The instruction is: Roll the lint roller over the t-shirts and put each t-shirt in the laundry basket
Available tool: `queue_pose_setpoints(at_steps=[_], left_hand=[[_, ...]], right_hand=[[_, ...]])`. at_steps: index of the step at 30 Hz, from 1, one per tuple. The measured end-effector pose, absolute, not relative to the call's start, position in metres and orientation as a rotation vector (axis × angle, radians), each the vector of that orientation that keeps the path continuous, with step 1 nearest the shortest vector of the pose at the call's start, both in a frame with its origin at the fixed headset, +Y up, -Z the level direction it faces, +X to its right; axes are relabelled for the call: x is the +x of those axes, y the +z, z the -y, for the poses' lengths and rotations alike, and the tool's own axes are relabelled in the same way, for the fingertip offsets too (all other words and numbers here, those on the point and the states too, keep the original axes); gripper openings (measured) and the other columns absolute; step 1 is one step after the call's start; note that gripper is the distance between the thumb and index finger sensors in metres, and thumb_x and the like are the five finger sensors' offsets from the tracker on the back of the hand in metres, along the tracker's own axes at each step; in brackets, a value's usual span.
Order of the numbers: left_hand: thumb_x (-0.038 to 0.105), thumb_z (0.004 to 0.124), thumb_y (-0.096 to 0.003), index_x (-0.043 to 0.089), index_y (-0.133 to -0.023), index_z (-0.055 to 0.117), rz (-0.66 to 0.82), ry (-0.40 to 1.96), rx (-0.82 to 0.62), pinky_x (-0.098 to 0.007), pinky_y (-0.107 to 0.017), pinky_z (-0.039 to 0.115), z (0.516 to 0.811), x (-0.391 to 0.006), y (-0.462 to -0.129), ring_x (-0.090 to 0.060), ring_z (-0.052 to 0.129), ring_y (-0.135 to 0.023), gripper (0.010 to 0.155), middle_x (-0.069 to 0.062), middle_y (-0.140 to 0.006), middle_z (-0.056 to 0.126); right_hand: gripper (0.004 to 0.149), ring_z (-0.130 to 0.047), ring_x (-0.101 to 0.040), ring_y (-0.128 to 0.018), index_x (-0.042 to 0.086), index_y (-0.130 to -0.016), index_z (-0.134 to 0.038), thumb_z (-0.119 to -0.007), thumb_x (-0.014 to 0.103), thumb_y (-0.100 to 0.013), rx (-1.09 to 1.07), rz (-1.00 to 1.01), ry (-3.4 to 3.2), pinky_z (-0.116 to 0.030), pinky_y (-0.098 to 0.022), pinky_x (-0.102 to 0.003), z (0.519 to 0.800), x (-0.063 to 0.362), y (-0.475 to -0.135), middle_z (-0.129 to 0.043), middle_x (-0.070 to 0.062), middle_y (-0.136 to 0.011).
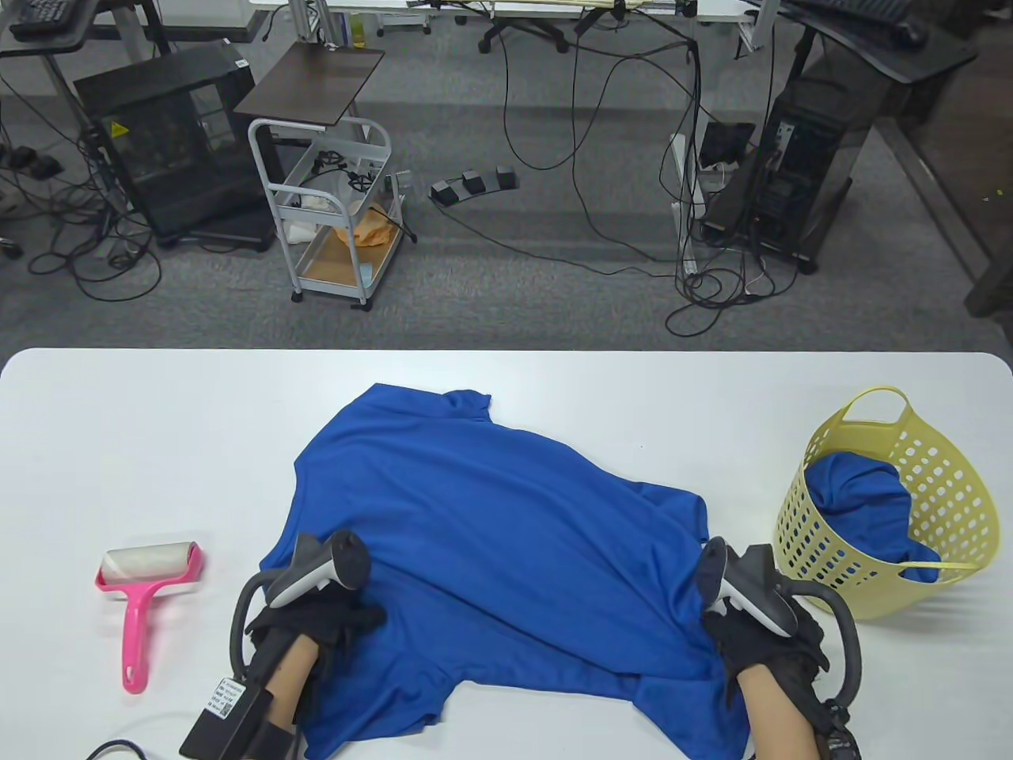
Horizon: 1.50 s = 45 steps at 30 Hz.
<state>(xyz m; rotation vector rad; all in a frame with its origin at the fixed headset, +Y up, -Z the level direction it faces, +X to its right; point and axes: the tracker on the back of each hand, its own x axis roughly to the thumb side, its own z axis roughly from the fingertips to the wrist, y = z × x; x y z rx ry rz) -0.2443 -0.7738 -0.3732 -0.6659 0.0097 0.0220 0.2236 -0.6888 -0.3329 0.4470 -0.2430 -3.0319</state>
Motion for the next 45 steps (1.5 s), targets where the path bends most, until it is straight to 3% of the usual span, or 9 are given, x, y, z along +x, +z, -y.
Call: queue_pose_setpoints(at_steps=[3, 9, 15, 18, 22, 27, 29, 37, 45], left_hand=[[0.065, 0.055, -0.0480, 0.034, -0.109, 0.004, -0.009, 0.022, -0.668, -0.067, -0.076, 0.032, 0.774, -0.245, -0.373, -0.047, 0.009, -0.108, 0.085, -0.003, -0.114, -0.002], [0.065, 0.054, -0.0480, 0.034, -0.109, 0.004, -0.006, 0.023, -0.665, -0.068, -0.076, 0.031, 0.774, -0.245, -0.373, -0.047, 0.009, -0.108, 0.085, -0.003, -0.114, -0.002], [0.065, 0.054, -0.0483, 0.034, -0.108, 0.002, -0.003, 0.033, -0.672, -0.068, -0.076, 0.030, 0.775, -0.245, -0.372, -0.047, 0.007, -0.108, 0.085, -0.003, -0.113, -0.004], [0.065, 0.053, -0.0485, 0.033, -0.108, 0.002, -0.001, 0.035, -0.677, -0.068, -0.075, 0.029, 0.775, -0.246, -0.372, -0.047, 0.006, -0.107, 0.085, -0.003, -0.113, -0.004], [0.065, 0.053, -0.0486, 0.033, -0.108, 0.002, -0.001, 0.038, -0.681, -0.068, -0.075, 0.029, 0.775, -0.246, -0.372, -0.047, 0.006, -0.107, 0.085, -0.004, -0.113, -0.005], [0.065, 0.053, -0.0487, 0.033, -0.108, 0.001, -0.001, 0.039, -0.685, -0.068, -0.075, 0.028, 0.775, -0.246, -0.372, -0.047, 0.005, -0.107, 0.085, -0.003, -0.113, -0.005], [0.065, 0.053, -0.0487, 0.033, -0.108, 0.000, -0.002, 0.041, -0.687, -0.068, -0.075, 0.028, 0.776, -0.246, -0.372, -0.047, 0.005, -0.106, 0.085, -0.003, -0.112, -0.006], [0.065, 0.052, -0.0488, 0.033, -0.107, -0.001, -0.003, 0.044, -0.694, -0.068, -0.075, 0.027, 0.776, -0.245, -0.372, -0.047, 0.003, -0.106, 0.085, -0.003, -0.112, -0.007], [0.065, 0.052, -0.0485, 0.034, -0.107, -0.001, -0.005, 0.039, -0.689, -0.068, -0.075, 0.027, 0.776, -0.245, -0.372, -0.047, 0.003, -0.106, 0.085, -0.003, -0.112, -0.007]], right_hand=[[0.046, -0.094, -0.021, -0.066, 0.032, -0.099, -0.064, -0.067, 0.041, -0.054, 0.518, -0.075, -3.172, -0.087, -0.044, -0.035, 0.675, 0.214, -0.352, -0.082, -0.002, -0.096], [0.045, -0.097, -0.012, -0.053, 0.031, -0.098, -0.065, -0.069, 0.036, -0.053, 0.815, 0.234, -3.058, -0.088, -0.031, -0.021, 0.711, 0.221, -0.432, -0.085, 0.000, -0.090], [0.060, -0.094, -0.006, -0.044, 0.027, -0.097, -0.066, -0.075, 0.055, -0.045, 1.029, 0.566, -2.927, -0.085, -0.024, -0.013, 0.747, 0.242, -0.475, -0.087, 0.009, -0.074], [0.038, -0.096, 0.001, -0.022, 0.031, -0.083, -0.080, -0.080, 0.045, -0.048, 0.979, 0.461, -2.975, -0.084, -0.009, -0.007, 0.741, 0.242, -0.488, -0.097, 0.011, -0.055], [0.039, -0.098, 0.006, -0.021, 0.034, -0.086, -0.073, -0.078, 0.046, -0.049, 1.083, 0.098, -2.980, -0.087, -0.008, -0.004, 0.706, 0.240, -0.501, -0.098, 0.013, -0.058], [0.043, -0.104, 0.000, -0.055, 0.038, -0.096, -0.057, -0.070, 0.040, -0.055, 1.030, -0.306, -2.971, -0.095, -0.033, -0.012, 0.678, 0.237, -0.512, -0.089, 0.012, -0.088], [0.062, -0.085, -0.019, -0.090, 0.032, -0.106, -0.040, -0.070, 0.040, -0.053, 0.946, -0.243, -3.047, -0.083, -0.063, -0.039, 0.687, 0.232, -0.518, -0.064, -0.001, -0.111], [0.059, -0.063, -0.034, -0.099, 0.029, -0.104, -0.046, -0.071, 0.038, -0.052, 0.537, 0.023, -3.230, -0.060, -0.069, -0.057, 0.693, 0.204, -0.475, -0.050, -0.008, -0.114], [0.045, -0.093, -0.025, -0.075, 0.033, -0.094, -0.071, -0.075, 0.042, -0.050, 0.312, 0.336, -3.103, -0.083, -0.054, -0.040, 0.699, 0.185, -0.364, -0.082, -0.004, -0.099]])
